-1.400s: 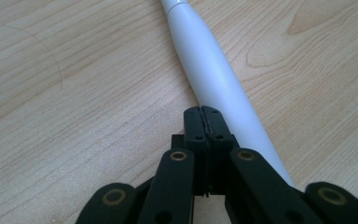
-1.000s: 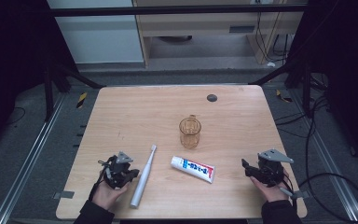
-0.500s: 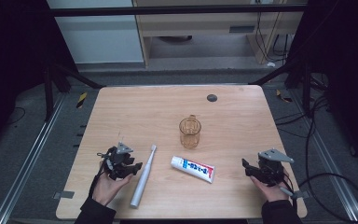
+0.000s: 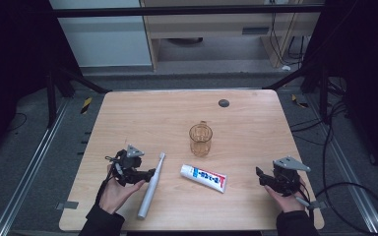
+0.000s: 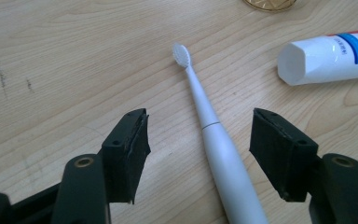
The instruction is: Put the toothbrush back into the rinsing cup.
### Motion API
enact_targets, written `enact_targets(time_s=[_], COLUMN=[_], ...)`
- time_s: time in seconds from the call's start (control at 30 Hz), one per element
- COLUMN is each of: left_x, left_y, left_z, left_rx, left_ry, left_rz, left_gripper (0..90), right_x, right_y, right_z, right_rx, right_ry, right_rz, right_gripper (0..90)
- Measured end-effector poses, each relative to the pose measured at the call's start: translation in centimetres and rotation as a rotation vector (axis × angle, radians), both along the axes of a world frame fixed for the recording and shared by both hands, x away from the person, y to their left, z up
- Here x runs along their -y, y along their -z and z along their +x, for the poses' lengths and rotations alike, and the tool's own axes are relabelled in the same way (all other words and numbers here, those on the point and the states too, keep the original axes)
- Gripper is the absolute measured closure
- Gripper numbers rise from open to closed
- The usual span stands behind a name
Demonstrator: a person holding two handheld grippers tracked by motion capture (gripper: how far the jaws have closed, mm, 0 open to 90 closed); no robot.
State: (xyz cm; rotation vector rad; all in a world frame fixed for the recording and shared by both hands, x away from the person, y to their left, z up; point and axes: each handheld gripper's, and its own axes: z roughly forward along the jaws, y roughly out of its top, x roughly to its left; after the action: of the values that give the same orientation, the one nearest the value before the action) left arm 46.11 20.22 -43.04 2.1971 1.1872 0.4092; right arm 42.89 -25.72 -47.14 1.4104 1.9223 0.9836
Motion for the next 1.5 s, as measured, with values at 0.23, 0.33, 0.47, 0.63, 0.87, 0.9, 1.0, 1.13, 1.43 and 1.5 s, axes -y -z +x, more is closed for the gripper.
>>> enact_targets(time_s=[0.23,0.33,0.47,0.63,0.87,0.9,1.0,1.13,1.43,1.5], left_x=[0.8,1.1,1.6,2.0,2.2,2.2,2.3,2.5,2.6,2.6], left_y=[-0.2,-0.2,0.1,0.4,0.9,1.0,1.4,1.8,2.3,2.4], left_z=[0.2,0.4,0.4,0.5,0.7,0.7,0.8,0.9,1.1,1.1], left_rx=[-0.009,-0.028,-0.036,-0.064,-0.098,-0.103,-0.121,-0.144,-0.171,-0.176], left_ry=[0.003,0.007,0.005,0.002,-0.003,-0.004,-0.006,-0.007,-0.014,-0.014], left_rz=[0.014,0.014,0.026,0.043,0.057,0.057,0.065,0.070,0.080,0.083], left_gripper=[37.5,39.0,39.8,41.4,42.7,42.9,43.2,44.0,45.7,46.2], right_x=[0.1,0.1,0.1,0.1,0.2,0.2,0.2,0.1,0.1,0.1], right_y=[0.0,0.0,0.0,0.0,0.0,0.0,0.0,0.0,0.0,0.0], right_z=[0.0,0.0,0.0,0.1,0.1,0.1,0.1,0.1,0.1,0.1], right_rx=[0.002,-0.002,-0.003,-0.002,-0.005,-0.005,-0.006,-0.006,-0.011,-0.012], right_ry=[0.001,0.002,0.003,0.003,0.002,0.002,0.002,0.000,0.000,0.000], right_rz=[-0.002,0.002,0.001,0.000,-0.001,-0.002,-0.004,-0.005,-0.001,0.000], right_gripper=[31.7,31.8,31.8,31.8,31.8,31.8,31.8,31.8,31.7,31.7])
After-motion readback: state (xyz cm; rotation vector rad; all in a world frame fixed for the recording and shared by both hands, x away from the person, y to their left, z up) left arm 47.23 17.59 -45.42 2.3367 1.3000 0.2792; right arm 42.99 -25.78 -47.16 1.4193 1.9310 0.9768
